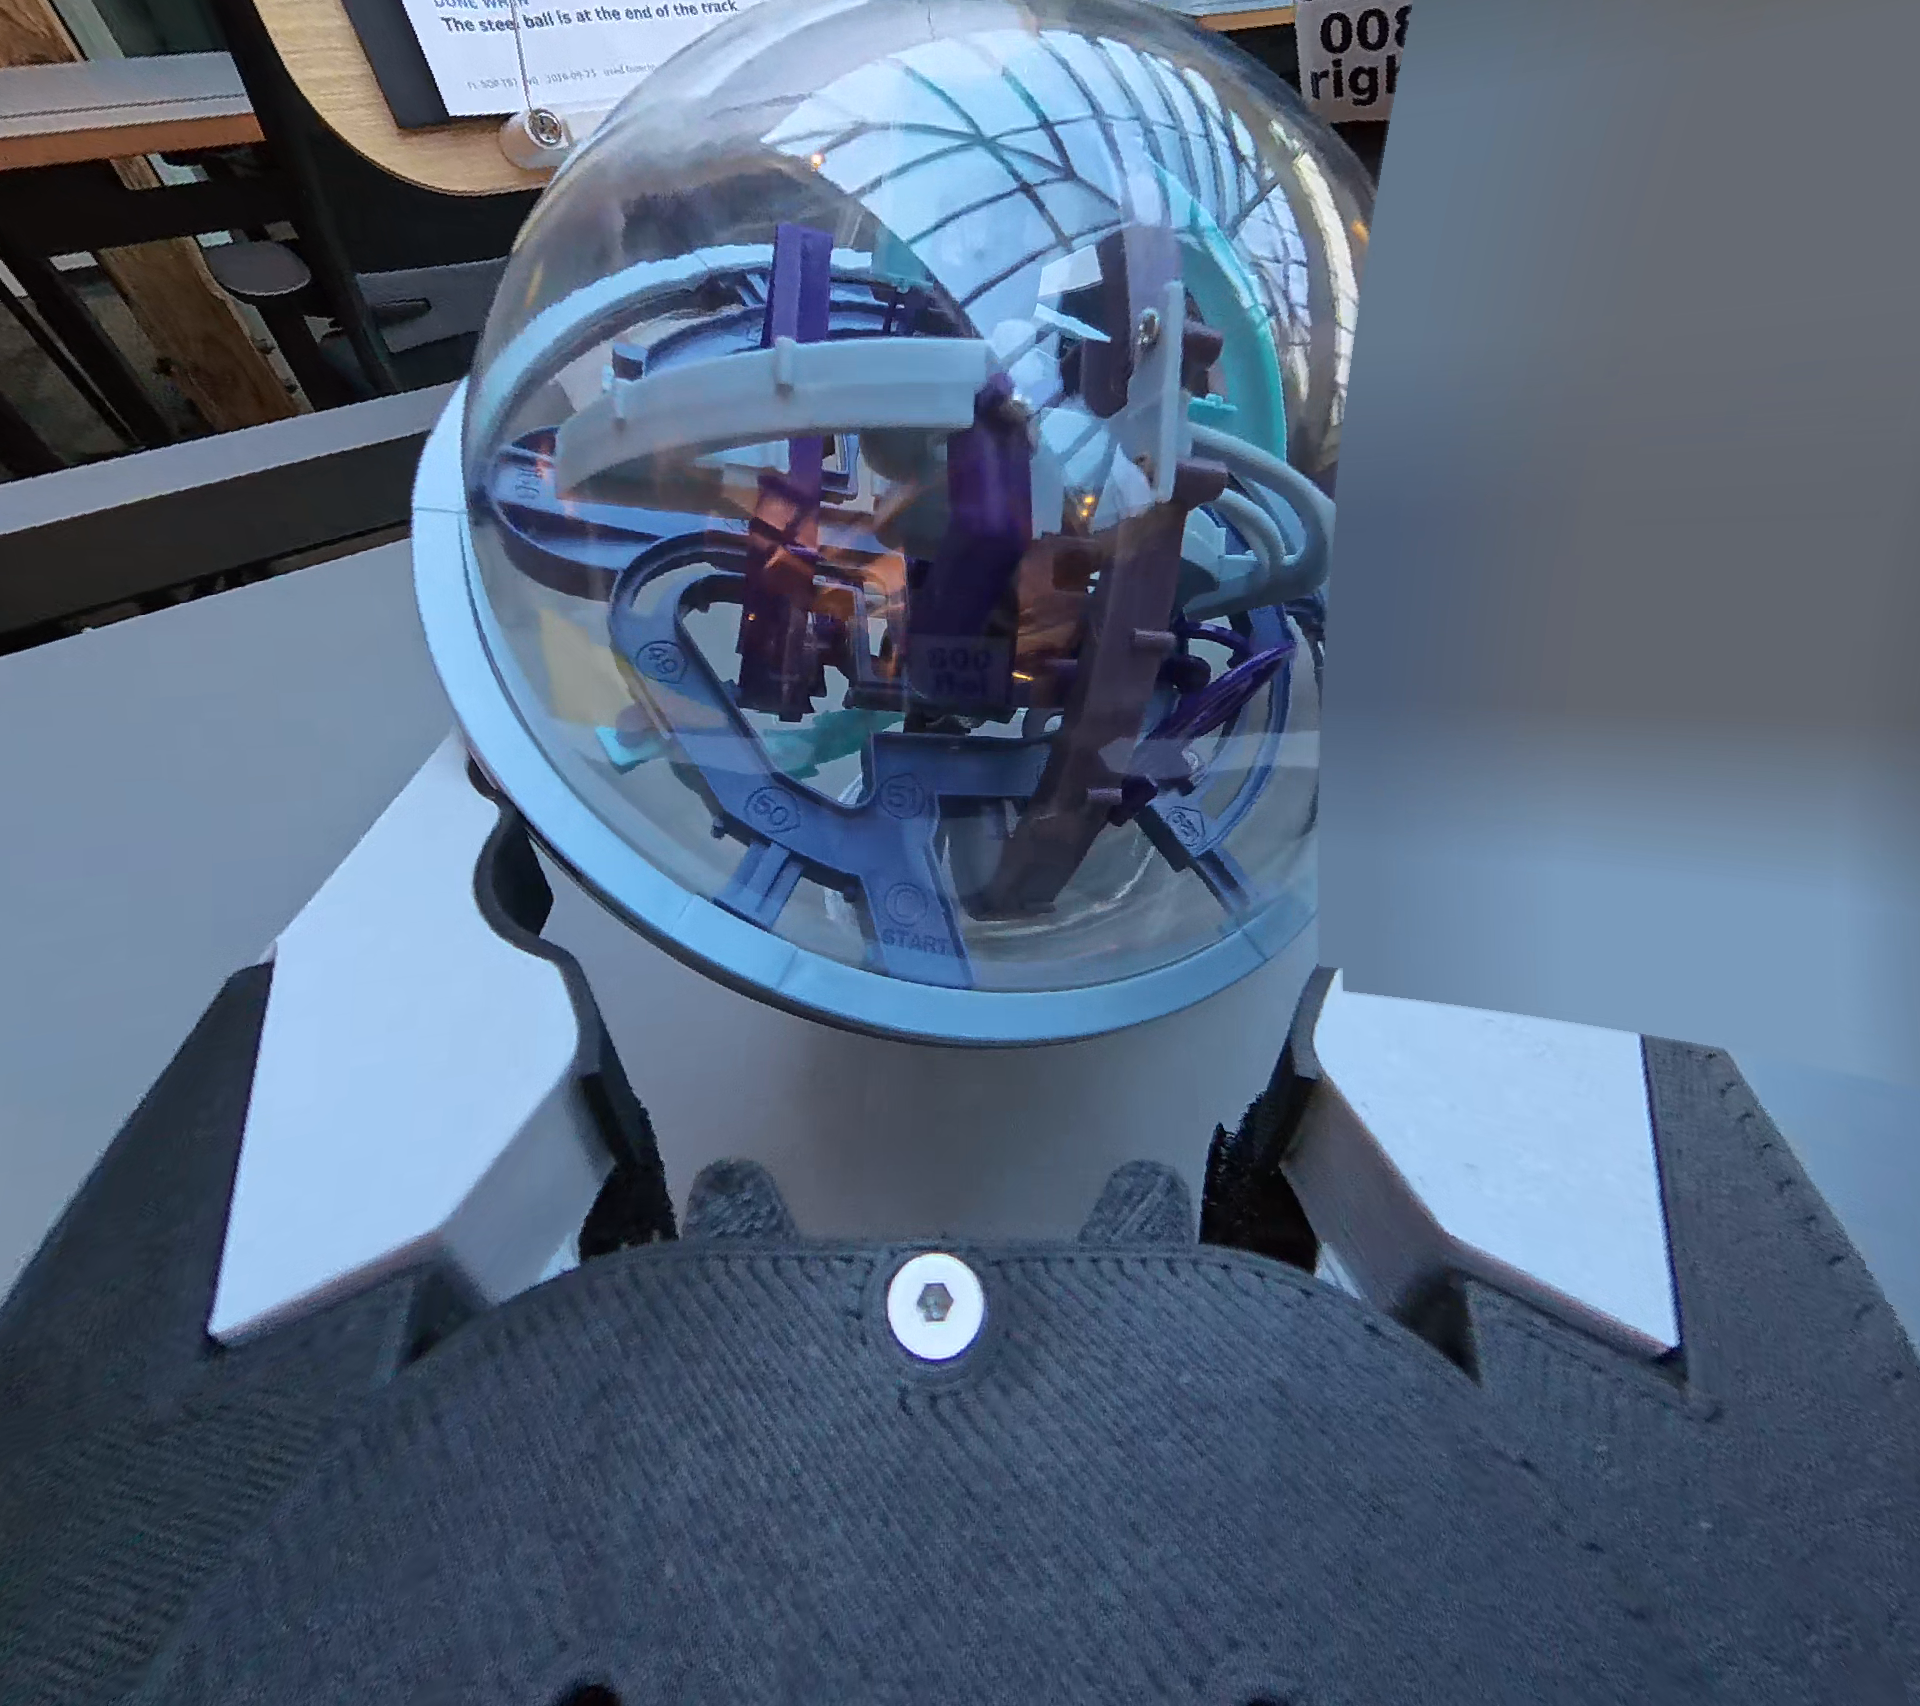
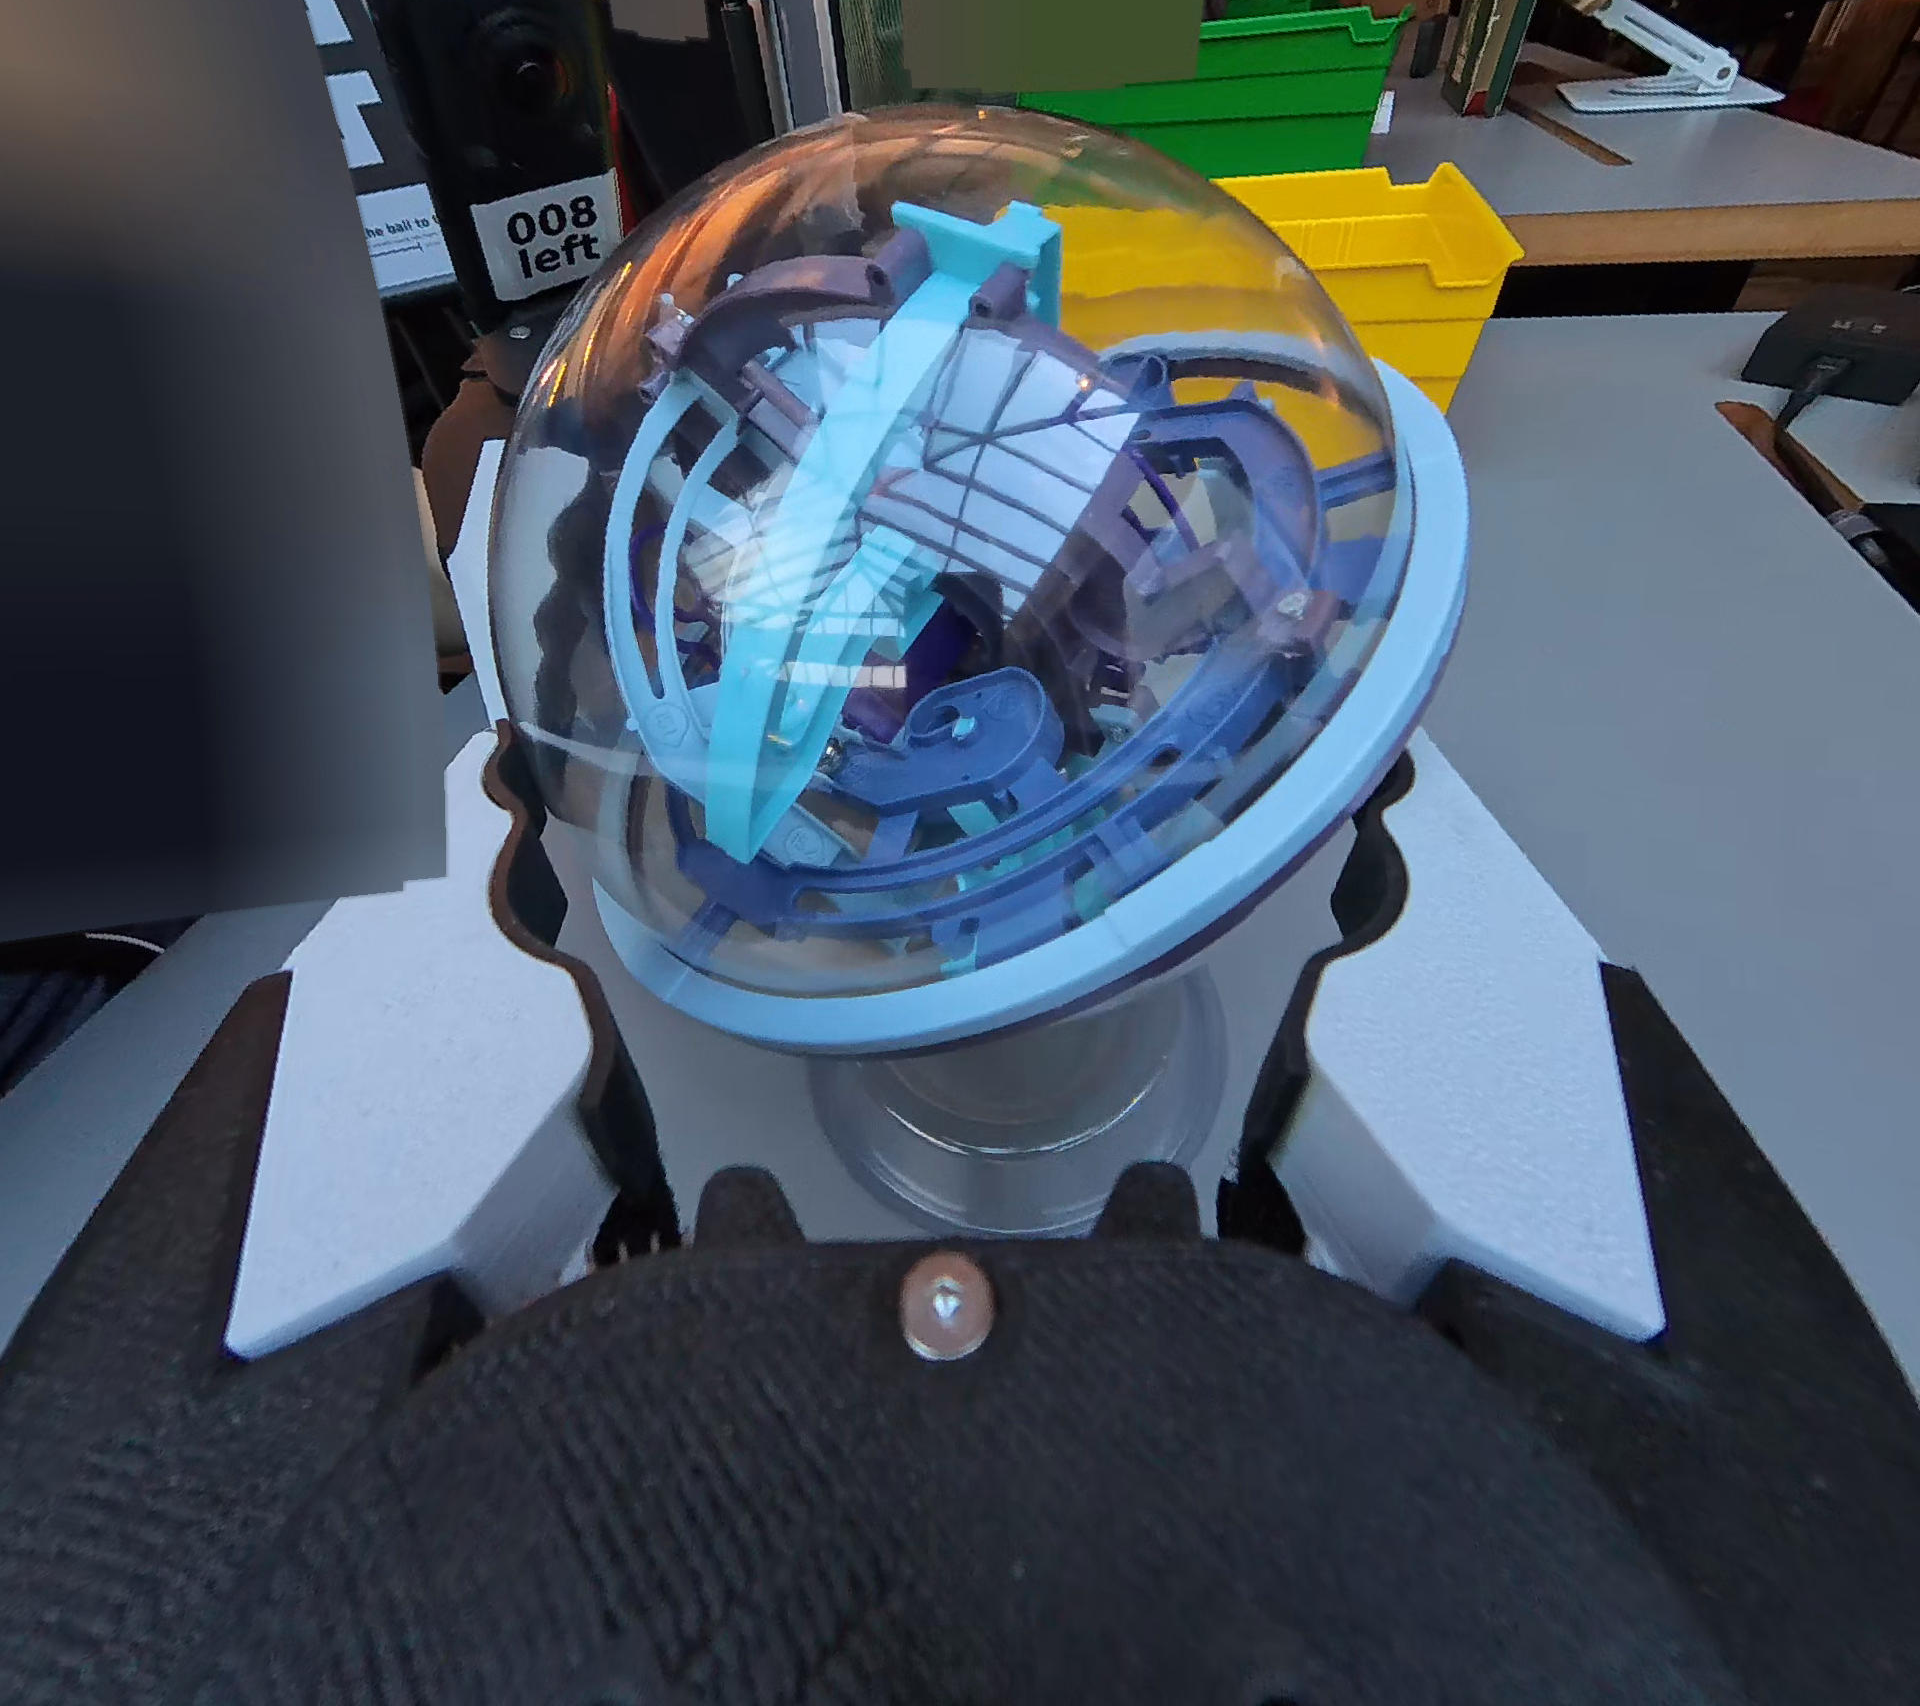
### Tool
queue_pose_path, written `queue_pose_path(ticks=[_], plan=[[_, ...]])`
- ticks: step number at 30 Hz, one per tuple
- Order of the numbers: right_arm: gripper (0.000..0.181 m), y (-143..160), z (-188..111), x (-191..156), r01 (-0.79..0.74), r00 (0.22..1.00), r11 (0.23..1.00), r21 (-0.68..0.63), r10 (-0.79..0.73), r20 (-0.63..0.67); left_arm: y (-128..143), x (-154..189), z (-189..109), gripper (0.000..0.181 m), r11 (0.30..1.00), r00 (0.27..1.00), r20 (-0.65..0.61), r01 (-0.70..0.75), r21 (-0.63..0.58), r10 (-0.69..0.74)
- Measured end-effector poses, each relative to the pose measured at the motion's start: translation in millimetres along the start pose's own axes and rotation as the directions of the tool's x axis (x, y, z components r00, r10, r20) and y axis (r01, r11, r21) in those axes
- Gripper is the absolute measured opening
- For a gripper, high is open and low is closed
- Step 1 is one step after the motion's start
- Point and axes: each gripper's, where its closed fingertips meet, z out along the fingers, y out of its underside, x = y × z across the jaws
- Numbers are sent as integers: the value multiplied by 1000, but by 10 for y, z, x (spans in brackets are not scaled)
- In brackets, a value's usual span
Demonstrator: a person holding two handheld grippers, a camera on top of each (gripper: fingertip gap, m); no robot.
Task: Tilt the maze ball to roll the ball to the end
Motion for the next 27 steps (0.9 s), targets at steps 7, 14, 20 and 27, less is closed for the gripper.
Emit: queue_pose_path(ticks=[7,14,20,27], plan=[[154,0,-9,1,18,1000,999,-34,-19,-18,51,21,29,157,999,999,-8,46,-4,-46],[154,23,24,16,-75,997,996,-40,74,-8,21,-7,6,157,997,996,-22,82,-5,-82],[154,47,46,28,-146,989,989,-30,147,11,11,-26,-3,158,994,994,-23,108,-26,-109],[154,45,36,45,-161,987,987,-17,162,20,9,-31,12,157,992,993,-19,117,-39,-118]])
